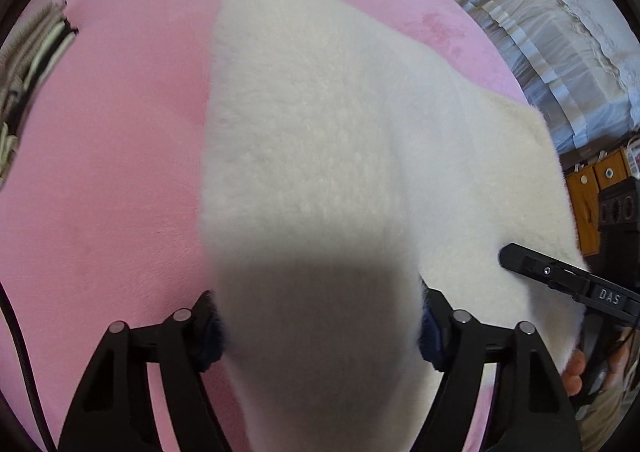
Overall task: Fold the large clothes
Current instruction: 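Carry the folded cardigan with both tools over to the clothes stack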
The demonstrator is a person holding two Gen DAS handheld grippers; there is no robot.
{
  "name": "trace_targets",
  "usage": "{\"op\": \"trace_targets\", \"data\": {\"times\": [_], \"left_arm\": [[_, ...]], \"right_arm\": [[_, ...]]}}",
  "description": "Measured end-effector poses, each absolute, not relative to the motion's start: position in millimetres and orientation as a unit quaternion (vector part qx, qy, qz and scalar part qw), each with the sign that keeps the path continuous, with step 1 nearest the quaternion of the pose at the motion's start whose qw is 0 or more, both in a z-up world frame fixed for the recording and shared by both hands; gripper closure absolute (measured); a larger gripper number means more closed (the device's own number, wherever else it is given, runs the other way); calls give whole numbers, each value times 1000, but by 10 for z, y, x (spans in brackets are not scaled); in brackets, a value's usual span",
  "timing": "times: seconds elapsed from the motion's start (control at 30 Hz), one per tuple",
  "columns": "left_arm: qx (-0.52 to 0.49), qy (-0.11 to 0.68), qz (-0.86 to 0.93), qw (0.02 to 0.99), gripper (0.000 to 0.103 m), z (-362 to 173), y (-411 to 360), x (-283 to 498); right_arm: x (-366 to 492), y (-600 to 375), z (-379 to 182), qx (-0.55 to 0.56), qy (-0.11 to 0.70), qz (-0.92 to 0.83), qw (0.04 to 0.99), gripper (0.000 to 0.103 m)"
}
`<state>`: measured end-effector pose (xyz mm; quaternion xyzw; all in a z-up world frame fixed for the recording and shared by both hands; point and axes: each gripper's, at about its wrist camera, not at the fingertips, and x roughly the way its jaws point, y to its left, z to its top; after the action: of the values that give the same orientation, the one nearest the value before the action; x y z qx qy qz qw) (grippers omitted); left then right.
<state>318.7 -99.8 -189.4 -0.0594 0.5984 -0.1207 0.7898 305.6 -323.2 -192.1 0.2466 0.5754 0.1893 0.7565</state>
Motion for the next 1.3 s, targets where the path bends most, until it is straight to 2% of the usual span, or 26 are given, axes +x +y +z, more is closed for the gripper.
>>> {"op": "trace_targets", "data": {"times": [0.2, 0.37, 0.57, 0.73, 0.97, 1.13, 1.2, 1.27, 1.3], "left_arm": [[-49, 606, -127, 783, 33, -1523, -677, 2820], [-48, 608, -114, 784, 35, -1188, -86, 2539], [-47, 598, -73, 797, 36, -629, 1394, 2303], [-39, 564, -37, 824, 36, -74, 2525, 2484], [-30, 497, -18, 867, 36, 586, 3794, 3441], [-38, 469, -5, 882, 35, 343, 4603, 4416], [-51, 475, 15, 878, 34, -6, 4747, 4841], [-75, 490, 50, 867, 28, -434, 5015, 5103], [-90, 491, 64, 864, 25, -641, 5117, 5184]], "right_arm": [[2557, -2843, -1610, 222, 588, 195, 753, 60], [2353, -2213, -1406, 222, 598, 227, 736, 60], [2563, -1173, -1145, 220, 594, 288, 718, 60], [2993, -262, -779, 214, 564, 333, 724, 61], [3978, 808, -281, 221, 493, 364, 759, 60], [4855, 1585, -434, 216, 468, 362, 777, 60], [5157, 1845, -680, 206, 470, 363, 778, 60], [5455, 2118, -1099, 186, 503, 345, 770, 59], [5531, 2200, -1322, 189, 527, 327, 761, 54]]}}
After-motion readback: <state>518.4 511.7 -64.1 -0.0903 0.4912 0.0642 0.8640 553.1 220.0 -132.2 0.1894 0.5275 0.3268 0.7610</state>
